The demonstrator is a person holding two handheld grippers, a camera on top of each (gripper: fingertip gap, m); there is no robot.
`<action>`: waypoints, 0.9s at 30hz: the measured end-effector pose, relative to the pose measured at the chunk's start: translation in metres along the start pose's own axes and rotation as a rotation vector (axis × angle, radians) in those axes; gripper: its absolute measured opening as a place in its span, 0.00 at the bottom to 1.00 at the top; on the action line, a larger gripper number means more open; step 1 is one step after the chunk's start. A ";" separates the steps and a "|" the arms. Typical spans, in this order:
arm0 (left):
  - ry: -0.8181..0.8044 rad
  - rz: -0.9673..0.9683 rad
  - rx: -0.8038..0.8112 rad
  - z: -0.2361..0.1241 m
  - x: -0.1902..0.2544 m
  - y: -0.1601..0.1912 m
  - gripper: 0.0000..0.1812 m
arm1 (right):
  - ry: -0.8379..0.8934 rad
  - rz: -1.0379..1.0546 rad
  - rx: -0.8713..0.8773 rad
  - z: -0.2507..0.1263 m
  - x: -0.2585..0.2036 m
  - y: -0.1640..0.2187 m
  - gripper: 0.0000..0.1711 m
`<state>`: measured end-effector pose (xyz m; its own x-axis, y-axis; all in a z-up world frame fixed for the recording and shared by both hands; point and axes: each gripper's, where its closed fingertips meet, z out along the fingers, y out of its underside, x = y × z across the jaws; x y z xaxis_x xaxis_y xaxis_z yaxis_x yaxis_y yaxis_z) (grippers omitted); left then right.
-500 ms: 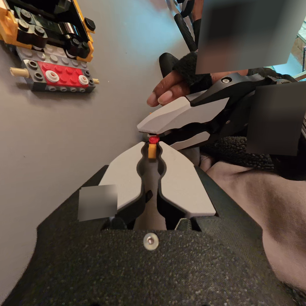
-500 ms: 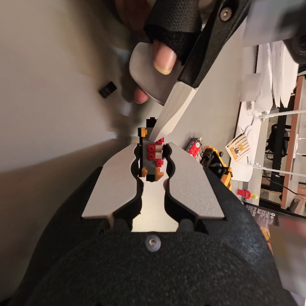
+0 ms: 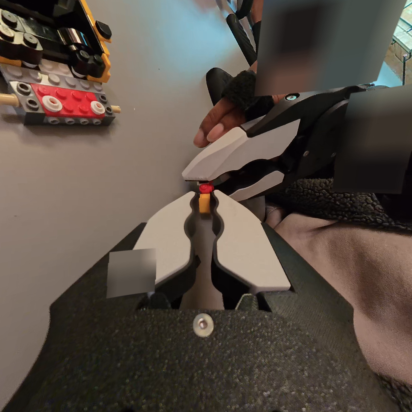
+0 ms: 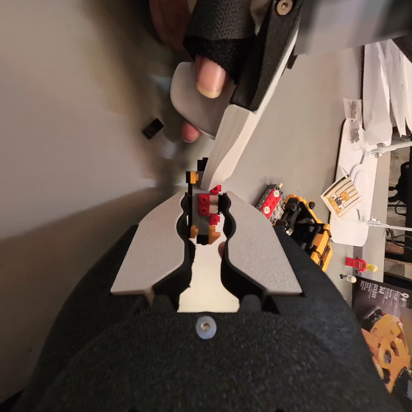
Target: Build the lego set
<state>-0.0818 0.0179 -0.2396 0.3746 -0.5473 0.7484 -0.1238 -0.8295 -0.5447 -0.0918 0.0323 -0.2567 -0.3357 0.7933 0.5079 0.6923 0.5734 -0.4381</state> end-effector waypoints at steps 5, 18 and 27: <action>0.018 0.009 0.034 -0.004 0.003 -0.005 0.05 | 0.009 0.072 0.053 -0.008 0.007 -0.005 0.19; 0.019 0.107 0.083 -0.008 0.013 -0.013 0.05 | 0.080 -0.013 0.084 -0.015 0.011 -0.011 0.17; -0.296 0.813 0.165 -0.013 0.024 -0.027 0.05 | 0.055 0.246 0.383 -0.069 0.024 -0.029 0.32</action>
<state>-0.0816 0.0258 -0.2019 0.4537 -0.8911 -0.0112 -0.3295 -0.1560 -0.9312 -0.0755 0.0205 -0.1805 -0.1494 0.9095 0.3879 0.4576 0.4114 -0.7883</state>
